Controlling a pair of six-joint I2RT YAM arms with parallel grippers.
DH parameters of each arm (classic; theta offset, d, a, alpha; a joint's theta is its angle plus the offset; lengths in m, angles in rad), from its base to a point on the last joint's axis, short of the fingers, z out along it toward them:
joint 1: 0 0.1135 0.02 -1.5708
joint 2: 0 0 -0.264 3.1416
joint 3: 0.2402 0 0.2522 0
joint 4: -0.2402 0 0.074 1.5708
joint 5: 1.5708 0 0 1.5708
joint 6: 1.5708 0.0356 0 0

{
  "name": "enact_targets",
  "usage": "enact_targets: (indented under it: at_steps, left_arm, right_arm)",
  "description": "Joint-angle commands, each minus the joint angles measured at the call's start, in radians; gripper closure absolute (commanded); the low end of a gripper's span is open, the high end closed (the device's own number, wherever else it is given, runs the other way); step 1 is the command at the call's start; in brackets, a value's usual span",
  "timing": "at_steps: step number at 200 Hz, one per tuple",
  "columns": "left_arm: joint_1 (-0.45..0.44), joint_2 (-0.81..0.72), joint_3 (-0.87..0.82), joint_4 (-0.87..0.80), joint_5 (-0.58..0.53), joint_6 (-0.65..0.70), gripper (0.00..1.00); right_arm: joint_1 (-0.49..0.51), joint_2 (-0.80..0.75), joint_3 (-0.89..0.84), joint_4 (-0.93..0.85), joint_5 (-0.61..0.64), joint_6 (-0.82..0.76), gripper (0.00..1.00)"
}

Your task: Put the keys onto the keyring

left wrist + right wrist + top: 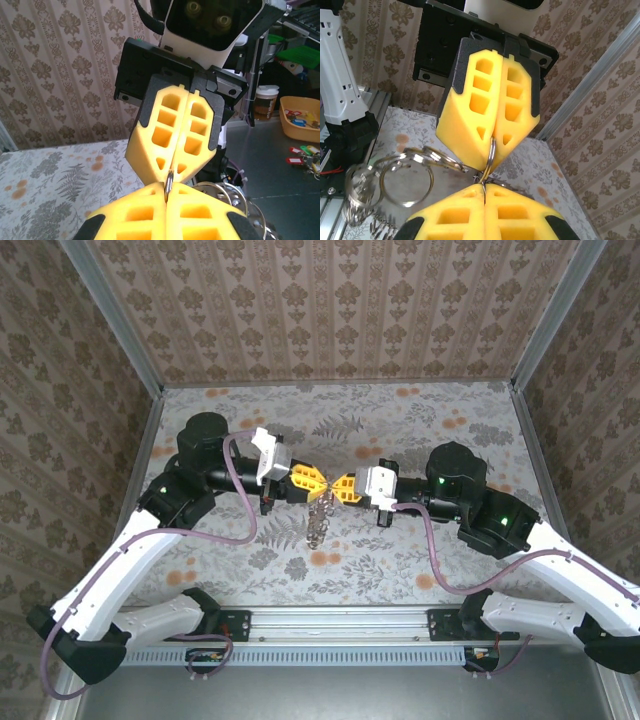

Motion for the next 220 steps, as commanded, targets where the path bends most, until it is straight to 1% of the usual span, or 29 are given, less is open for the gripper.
enact_targets:
  at_steps: [1, 42, 80, 111, 140, 169, 185, 199, 220]
  left_arm:
    - [0.012, -0.028, 0.008, 0.188, 0.048, -0.081, 1.0]
    - [0.012, -0.034, -0.013, 0.257, 0.067, -0.132, 1.0]
    - [0.012, -0.036, -0.035, 0.305, 0.075, -0.163, 1.0]
    - [0.012, -0.041, -0.039, 0.31, 0.107, -0.171, 1.0]
    - [0.015, -0.04, -0.018, 0.269, 0.151, -0.154, 1.0]
    - [0.015, -0.042, 0.005, 0.224, 0.178, -0.137, 1.0]
    - [0.015, -0.046, 0.016, 0.195, 0.19, -0.124, 1.0]
    - [0.016, -0.051, 0.038, 0.136, 0.166, -0.088, 1.0]
    - [0.016, -0.05, 0.083, -0.023, 0.115, -0.009, 1.0]
  right_arm:
    - [0.007, 0.009, 0.004, -0.061, 0.009, -0.021, 1.0]
    - [0.011, 0.01, 0.0, -0.053, 0.016, -0.015, 1.0]
    - [0.013, -0.012, -0.011, -0.022, -0.03, -0.01, 0.91]
    - [0.013, -0.028, -0.012, -0.015, 0.007, 0.005, 0.81]
    - [0.013, -0.062, -0.024, 0.01, 0.025, 0.026, 0.71]
    - [0.019, -0.115, -0.054, 0.054, 0.022, 0.034, 0.69]
    - [0.022, -0.129, -0.051, 0.045, 0.028, 0.037, 0.68]
    - [0.023, -0.139, -0.056, 0.039, 0.049, 0.039, 0.67]
    - [0.023, -0.142, -0.073, 0.033, 0.12, 0.045, 0.64]
